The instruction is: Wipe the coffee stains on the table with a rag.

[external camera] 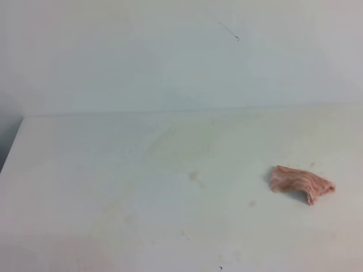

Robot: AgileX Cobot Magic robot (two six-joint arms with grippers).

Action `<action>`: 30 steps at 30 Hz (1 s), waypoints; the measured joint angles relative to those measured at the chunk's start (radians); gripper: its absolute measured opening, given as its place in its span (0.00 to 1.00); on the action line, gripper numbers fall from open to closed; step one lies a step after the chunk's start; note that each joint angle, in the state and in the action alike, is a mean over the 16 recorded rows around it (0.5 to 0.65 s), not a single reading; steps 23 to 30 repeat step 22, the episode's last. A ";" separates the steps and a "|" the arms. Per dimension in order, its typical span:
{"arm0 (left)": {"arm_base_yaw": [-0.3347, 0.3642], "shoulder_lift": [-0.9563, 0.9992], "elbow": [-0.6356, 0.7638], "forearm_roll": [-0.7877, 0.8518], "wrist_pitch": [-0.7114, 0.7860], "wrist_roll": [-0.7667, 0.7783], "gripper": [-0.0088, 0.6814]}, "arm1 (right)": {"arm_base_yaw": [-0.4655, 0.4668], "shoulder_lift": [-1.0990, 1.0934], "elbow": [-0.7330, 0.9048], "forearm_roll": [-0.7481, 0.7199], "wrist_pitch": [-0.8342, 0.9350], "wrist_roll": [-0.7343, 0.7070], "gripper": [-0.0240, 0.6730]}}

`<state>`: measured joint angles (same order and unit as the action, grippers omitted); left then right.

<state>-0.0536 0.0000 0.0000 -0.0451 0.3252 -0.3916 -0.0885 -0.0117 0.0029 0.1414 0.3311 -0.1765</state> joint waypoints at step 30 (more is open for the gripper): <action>0.000 0.000 0.000 0.000 0.000 0.000 0.01 | 0.000 0.000 0.000 -0.001 0.000 0.000 0.03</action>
